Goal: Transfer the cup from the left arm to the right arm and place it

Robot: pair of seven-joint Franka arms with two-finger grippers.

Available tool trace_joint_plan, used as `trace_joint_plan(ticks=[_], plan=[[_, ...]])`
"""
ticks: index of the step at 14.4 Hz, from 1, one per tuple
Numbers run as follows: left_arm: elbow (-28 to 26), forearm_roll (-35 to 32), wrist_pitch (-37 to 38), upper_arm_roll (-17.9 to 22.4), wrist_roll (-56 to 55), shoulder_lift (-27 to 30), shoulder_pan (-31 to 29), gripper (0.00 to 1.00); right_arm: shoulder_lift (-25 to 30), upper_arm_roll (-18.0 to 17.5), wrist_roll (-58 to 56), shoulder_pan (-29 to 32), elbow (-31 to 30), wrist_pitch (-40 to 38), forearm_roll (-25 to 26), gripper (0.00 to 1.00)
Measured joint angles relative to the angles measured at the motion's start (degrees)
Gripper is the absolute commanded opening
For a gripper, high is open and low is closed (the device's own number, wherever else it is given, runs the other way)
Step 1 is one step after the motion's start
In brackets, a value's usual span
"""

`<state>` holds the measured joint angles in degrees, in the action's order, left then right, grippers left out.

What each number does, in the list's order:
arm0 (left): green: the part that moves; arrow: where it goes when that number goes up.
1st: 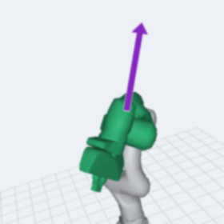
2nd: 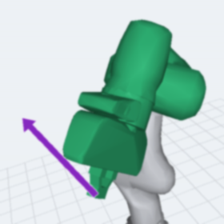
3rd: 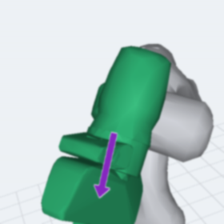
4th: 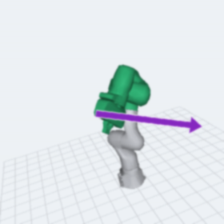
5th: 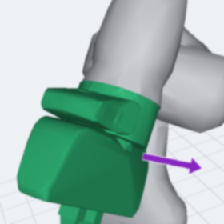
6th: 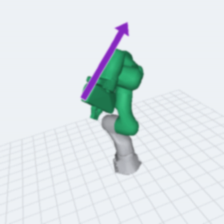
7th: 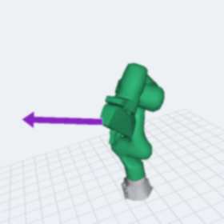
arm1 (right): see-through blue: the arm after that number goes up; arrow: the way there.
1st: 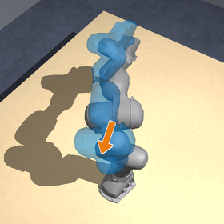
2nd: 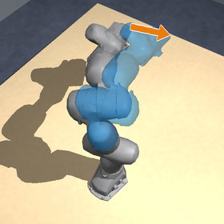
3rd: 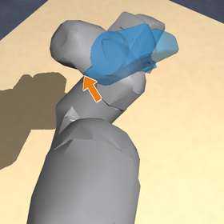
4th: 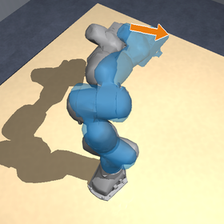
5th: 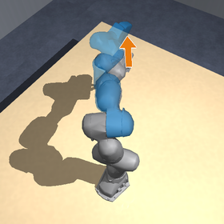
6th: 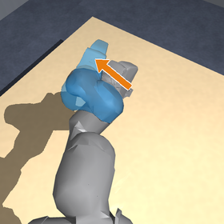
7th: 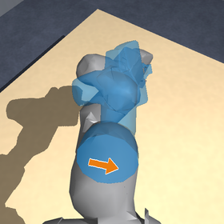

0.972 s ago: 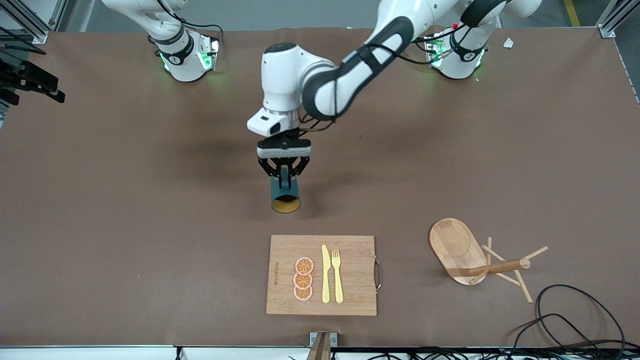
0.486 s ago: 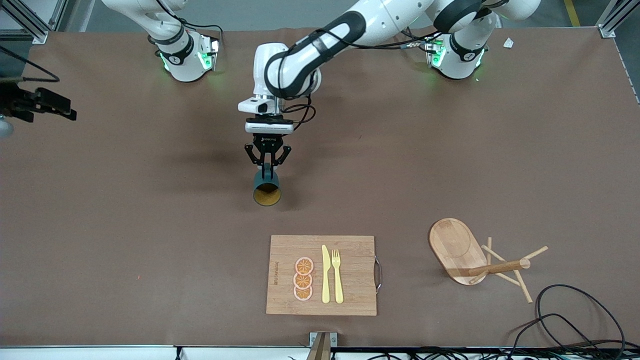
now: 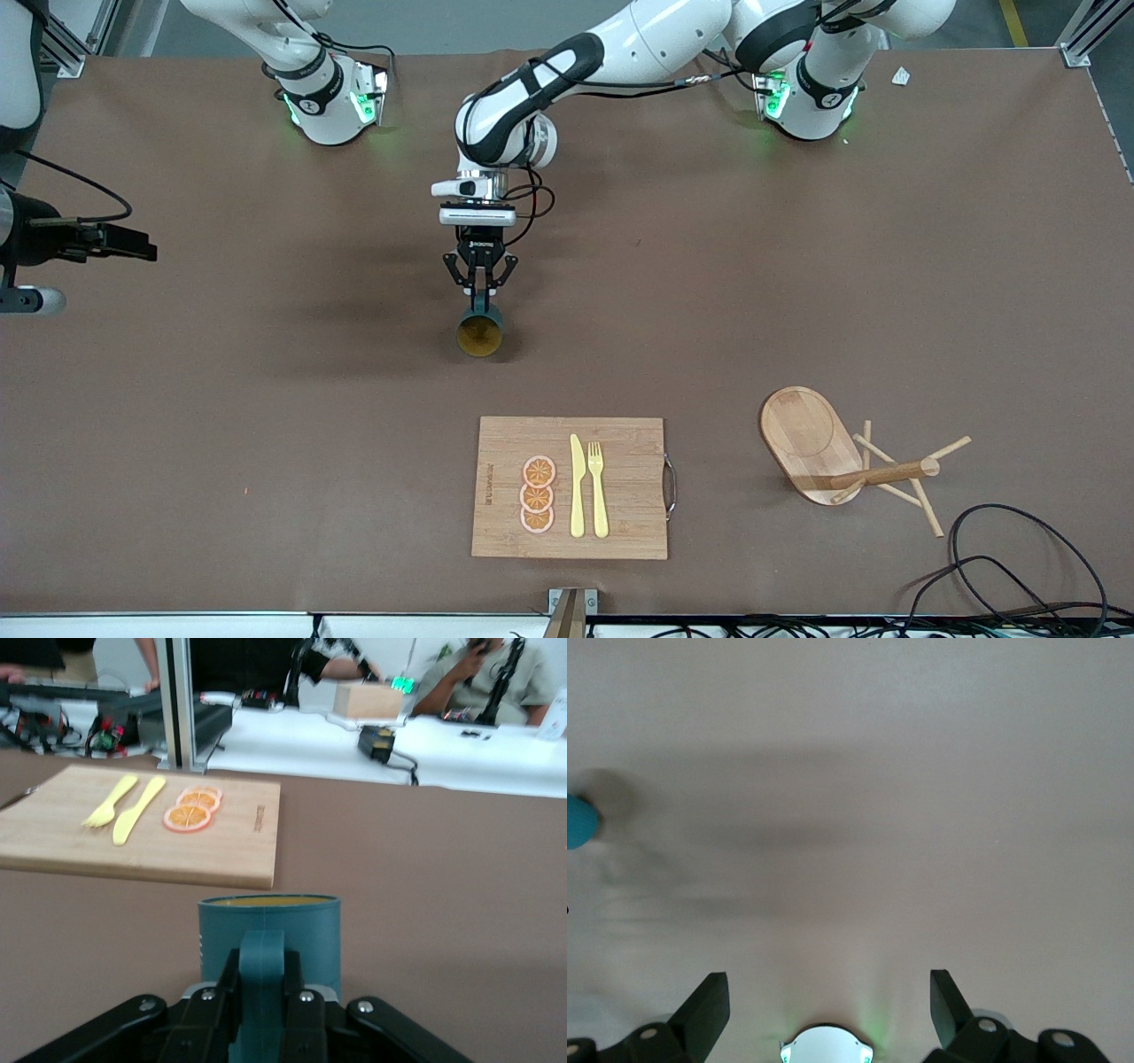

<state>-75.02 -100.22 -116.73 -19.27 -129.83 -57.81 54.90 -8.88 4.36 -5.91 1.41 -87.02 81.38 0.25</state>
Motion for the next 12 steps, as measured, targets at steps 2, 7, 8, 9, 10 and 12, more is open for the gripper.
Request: trace_joint_plan(ticks=[2, 7, 8, 9, 10, 12], plan=[[0.0, -1.7, 1.2, 0.0, -1.7, -0.5, 0.2, 0.14, -0.3, 0.0, 0.0, 0.4, 0.3, 0.9, 0.0, 1.0], [-1.5, -2.2, 2.7, 0.0, -6.7, -0.7, 0.8, 0.43, -0.9, -0.7, 2.2, -0.1, -1.4, 5.6, -0.2, 1.0], [-2.3, -2.1, 2.7, 0.0, -7.9, -1.1, 0.8, 0.55, -1.3, -0.9, 3.2, -0.5, -2.0, 6.2, -0.3, 1.0], [-2.8, -1.6, 2.6, -0.1, -8.7, -1.5, 0.9, 0.6, -1.9, -1.0, 4.2, -1.1, -2.4, 6.6, -0.6, 1.0], [-2.9, -0.7, 2.6, -0.1, -9.0, -1.9, 1.1, 0.74, -2.6, -1.1, 5.3, -1.7, -2.7, 7.2, -1.0, 1.0], [-2.9, 1.3, 2.5, -0.2, -9.1, -2.1, 1.6, 0.86, -4.1, -1.2, 6.8, -2.7, -3.0, 8.8, -1.8, 1.0]])
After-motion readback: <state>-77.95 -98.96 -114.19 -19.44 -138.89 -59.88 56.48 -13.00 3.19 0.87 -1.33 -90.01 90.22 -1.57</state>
